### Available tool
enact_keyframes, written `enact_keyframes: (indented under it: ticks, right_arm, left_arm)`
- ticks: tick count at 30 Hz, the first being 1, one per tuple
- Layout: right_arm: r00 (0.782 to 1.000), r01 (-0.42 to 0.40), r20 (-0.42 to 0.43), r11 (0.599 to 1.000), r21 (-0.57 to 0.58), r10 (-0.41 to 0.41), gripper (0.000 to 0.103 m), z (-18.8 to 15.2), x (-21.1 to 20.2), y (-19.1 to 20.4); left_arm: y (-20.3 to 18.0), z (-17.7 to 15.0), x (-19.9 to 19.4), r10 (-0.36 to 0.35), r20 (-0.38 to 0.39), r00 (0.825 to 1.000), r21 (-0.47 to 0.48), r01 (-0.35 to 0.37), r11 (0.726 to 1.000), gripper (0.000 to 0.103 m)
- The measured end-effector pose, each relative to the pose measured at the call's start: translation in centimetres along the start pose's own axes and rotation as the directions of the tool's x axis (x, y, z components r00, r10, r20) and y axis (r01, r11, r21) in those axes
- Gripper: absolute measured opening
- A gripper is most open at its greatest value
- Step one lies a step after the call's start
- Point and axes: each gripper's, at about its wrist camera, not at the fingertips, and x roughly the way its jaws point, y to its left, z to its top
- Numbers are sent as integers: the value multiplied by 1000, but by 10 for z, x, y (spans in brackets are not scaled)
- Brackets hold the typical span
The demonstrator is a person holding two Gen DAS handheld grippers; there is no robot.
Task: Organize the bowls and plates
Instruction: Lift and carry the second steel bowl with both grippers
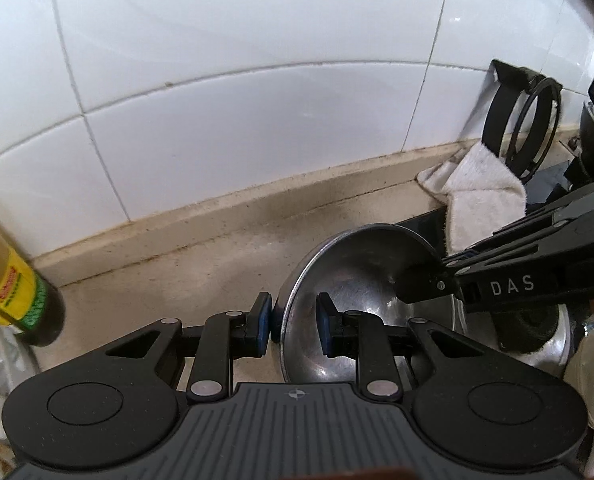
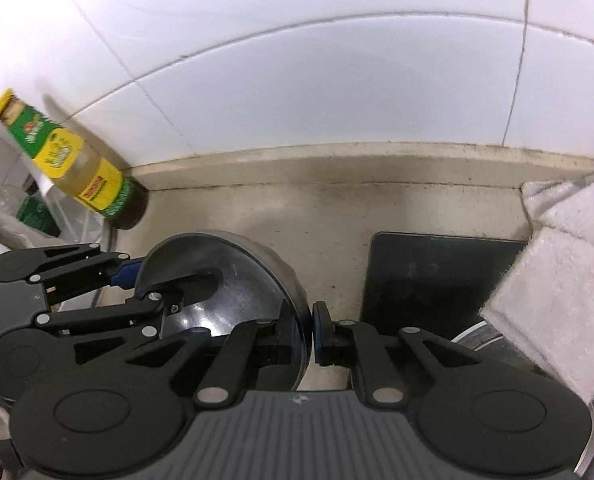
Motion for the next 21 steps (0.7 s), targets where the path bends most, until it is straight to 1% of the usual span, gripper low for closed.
enact_keyframes:
  ticks: [8, 12, 16, 19, 21]
  right_arm:
    - [1000, -15, 18, 998, -58, 16, 11, -17, -30, 41]
    - [999, -38, 2, 995, -89, 38, 11, -35, -43, 68]
    - [999, -45, -32, 992, -116, 42, 11, -57, -45, 85]
    - [996, -53, -74, 992, -113, 45, 11, -69, -38, 94]
    - [995, -52, -96, 992, -118, 41, 11, -76, -32, 100]
  left_arm:
    - [8, -28, -58, 8, 49, 999, -11, -7, 1000, 32]
    - [12, -49, -85, 10, 60, 998, -13, -9, 1000, 33]
    - [14, -73, -94, 6, 32, 999, -8, -5, 1000, 34]
    - [18, -89, -95, -11, 4, 1000, -21, 11, 1000, 34]
    - [20, -97, -95, -7, -6, 1000, -18, 7, 1000, 34]
